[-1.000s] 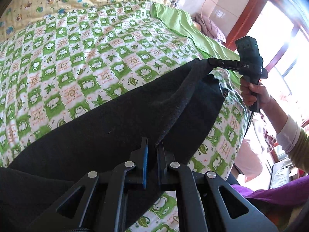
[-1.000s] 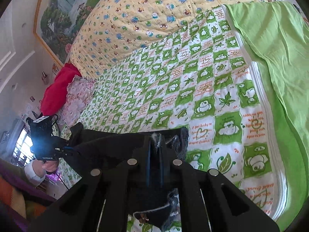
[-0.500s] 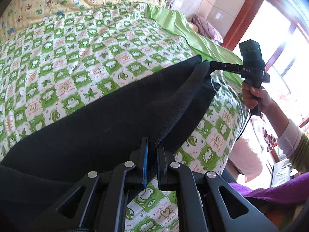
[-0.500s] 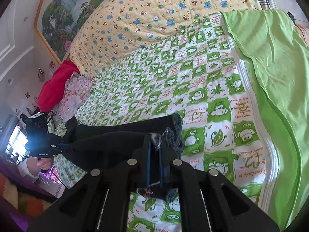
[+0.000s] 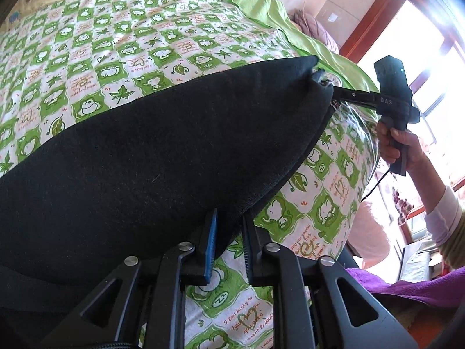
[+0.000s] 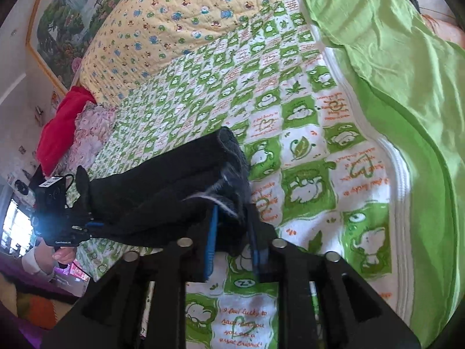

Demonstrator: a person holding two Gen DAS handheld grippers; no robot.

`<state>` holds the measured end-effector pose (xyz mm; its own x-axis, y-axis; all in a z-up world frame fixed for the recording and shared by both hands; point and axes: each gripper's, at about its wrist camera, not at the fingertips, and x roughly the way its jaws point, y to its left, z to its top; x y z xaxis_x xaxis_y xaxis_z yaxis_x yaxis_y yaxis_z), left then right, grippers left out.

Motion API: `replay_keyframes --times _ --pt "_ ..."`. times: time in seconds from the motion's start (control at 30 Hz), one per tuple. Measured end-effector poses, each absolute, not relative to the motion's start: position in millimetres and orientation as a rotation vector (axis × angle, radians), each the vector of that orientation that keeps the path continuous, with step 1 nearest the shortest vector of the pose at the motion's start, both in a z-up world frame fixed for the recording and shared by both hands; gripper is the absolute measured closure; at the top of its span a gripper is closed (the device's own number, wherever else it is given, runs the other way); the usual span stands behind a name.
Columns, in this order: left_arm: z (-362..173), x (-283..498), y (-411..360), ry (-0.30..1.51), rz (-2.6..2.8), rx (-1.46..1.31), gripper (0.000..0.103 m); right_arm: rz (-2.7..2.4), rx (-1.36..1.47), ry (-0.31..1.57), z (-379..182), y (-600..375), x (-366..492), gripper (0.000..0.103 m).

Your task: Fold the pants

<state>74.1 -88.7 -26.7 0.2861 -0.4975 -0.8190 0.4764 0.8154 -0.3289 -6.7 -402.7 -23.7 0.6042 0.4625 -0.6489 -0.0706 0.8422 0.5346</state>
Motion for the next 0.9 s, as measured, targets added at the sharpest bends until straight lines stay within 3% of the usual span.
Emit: replay_keyframes --times 0.03,0.07,0.4,0.9 --pt "-25.9 72.9 -88.1 1.104 -0.654 -0.028 0.078 0.292 0.481 0.871 -20.6 -402.9 -11.9 0.056" --pt "-25.0 71.6 -86.9 1.104 -0.657 -0.035 0.074 0.283 0.479 0.861 -17.6 -402.5 -15.4 0.054" --pt "-11.7 52.4 -57.5 1.064 -0.581 -0.131 0.068 0.353 0.502 0.756 19.7 -356.0 -23.9 0.053" --pt "18.9 29.0 60.5 0.951 -0.337 -0.299 0.067 0.646 0.538 0.825 11.1 -224.7 26.4 0.053"
